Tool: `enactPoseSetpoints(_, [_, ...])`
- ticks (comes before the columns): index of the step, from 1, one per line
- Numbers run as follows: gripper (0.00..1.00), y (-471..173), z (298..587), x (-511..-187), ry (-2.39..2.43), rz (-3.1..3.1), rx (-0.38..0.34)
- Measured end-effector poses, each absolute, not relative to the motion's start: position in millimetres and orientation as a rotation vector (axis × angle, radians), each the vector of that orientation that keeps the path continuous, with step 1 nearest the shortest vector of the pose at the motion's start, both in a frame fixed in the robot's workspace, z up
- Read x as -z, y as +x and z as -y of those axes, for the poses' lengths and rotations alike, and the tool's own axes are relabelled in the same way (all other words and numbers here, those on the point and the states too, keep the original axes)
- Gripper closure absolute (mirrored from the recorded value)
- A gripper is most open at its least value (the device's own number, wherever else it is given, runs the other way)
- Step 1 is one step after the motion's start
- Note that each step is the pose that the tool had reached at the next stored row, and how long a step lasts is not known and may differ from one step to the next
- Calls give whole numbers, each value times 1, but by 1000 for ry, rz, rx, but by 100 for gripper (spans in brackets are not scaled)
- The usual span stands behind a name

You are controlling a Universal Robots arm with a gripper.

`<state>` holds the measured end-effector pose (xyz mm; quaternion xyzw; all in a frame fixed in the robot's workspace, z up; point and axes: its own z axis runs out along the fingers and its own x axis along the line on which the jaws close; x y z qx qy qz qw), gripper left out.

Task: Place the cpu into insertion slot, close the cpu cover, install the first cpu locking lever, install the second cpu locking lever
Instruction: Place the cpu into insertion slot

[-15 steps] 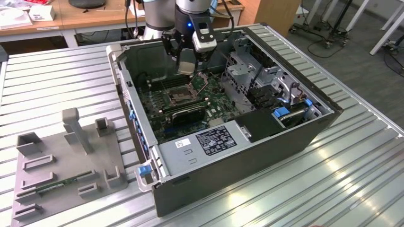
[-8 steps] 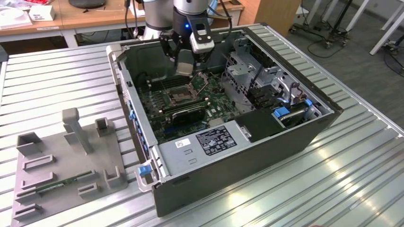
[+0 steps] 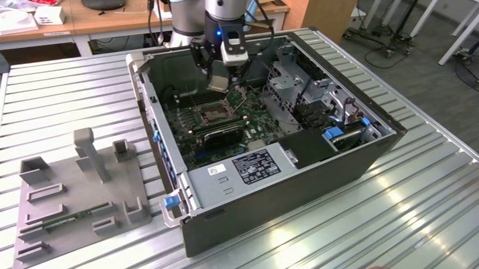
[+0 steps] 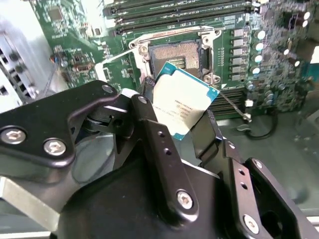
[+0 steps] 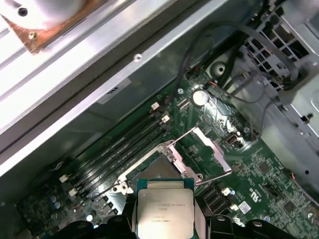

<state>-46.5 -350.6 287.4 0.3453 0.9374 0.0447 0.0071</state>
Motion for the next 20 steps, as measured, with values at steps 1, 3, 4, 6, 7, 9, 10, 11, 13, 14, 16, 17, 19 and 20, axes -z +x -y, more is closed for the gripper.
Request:
enactPoseSetpoints(1, [46, -46, 351, -287, 1108, -2920, -139])
enactPoseSetpoints(3, [46, -46, 351, -285, 1159, -2899, -139])
enactPoseSetpoints(4, [46, -46, 351, -285, 1185, -2887, -139])
enactPoseSetpoints(6, [46, -46, 351, -284, 1236, -2864, -138])
enactPoseSetpoints(7, [46, -46, 351, -283, 1263, -2851, -138])
enactPoseSetpoints(9, [46, -46, 351, -282, 1314, -2827, -137])
enactPoseSetpoints(10, [46, -46, 351, -281, 1339, -2814, -137])
enactPoseSetpoints(11, [46, -46, 351, -280, 1364, -2801, -137])
enactPoseSetpoints(13, [46, -46, 351, -279, 1413, -2775, -136])
enactPoseSetpoints(14, [46, -46, 351, -279, 1438, -2761, -135])
enactPoseSetpoints(16, [46, -46, 351, -278, 1488, -2733, -135])
enactPoseSetpoints(17, [46, -46, 351, -277, 1513, -2718, -134])
enactPoseSetpoints(19, [46, -46, 351, -276, 1560, -2689, -133])
enactPoseSetpoints(20, [46, -46, 351, -276, 1584, -2675, -133])
